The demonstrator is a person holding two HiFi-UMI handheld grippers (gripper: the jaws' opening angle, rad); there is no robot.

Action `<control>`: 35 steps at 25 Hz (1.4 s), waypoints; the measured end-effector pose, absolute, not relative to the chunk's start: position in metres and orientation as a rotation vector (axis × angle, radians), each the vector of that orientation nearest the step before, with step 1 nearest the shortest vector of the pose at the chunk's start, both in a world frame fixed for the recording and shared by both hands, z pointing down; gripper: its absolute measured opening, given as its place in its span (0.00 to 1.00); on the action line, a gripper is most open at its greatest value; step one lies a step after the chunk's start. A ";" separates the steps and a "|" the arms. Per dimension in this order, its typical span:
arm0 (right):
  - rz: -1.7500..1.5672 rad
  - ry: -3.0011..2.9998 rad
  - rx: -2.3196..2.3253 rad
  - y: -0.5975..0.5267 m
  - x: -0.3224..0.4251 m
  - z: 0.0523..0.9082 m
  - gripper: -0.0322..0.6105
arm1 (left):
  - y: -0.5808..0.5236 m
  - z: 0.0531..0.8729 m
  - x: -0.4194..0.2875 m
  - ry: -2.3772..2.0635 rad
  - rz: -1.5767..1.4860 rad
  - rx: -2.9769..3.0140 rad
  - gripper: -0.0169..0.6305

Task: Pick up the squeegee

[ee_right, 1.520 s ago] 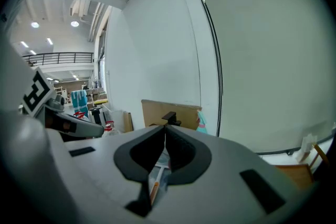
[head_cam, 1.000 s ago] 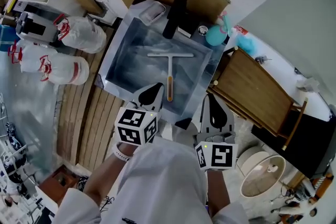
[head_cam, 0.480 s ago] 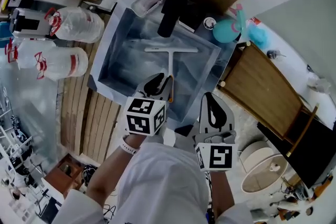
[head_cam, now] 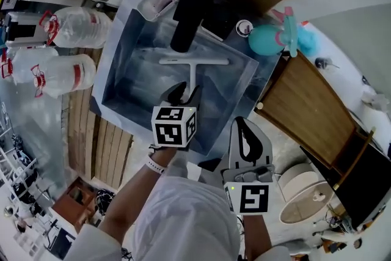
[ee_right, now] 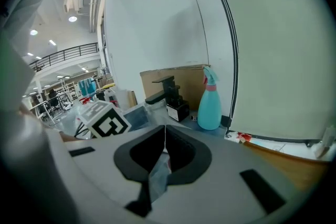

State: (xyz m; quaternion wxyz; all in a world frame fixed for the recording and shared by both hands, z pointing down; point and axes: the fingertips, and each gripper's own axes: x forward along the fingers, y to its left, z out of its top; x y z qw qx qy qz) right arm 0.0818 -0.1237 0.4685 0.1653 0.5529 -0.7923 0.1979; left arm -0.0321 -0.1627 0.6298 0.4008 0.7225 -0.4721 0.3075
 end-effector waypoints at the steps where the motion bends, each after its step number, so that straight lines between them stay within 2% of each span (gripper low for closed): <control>1: 0.568 -2.255 1.573 -0.124 0.082 0.470 0.06 | -0.165 0.638 -0.032 -1.197 0.788 1.817 0.28; 5: 0.594 -2.247 1.562 -0.123 0.082 0.479 0.06 | -0.173 0.668 -0.029 -1.203 0.818 1.771 0.32; 12: 0.630 -2.237 1.568 -0.123 0.084 0.490 0.06 | -0.177 0.707 -0.036 -1.245 0.866 1.660 0.31; 16: 0.635 -2.231 1.569 -0.122 0.086 0.493 0.06 | -0.173 0.720 -0.042 -1.267 0.896 1.588 0.19; 19: 0.638 -2.231 1.570 -0.122 0.087 0.494 0.06 | -0.172 0.723 -0.040 -1.264 0.916 1.587 0.15; 35: 0.614 -2.225 1.582 -0.115 0.087 0.490 0.06 | -0.170 0.713 -0.040 -1.247 0.915 1.603 0.13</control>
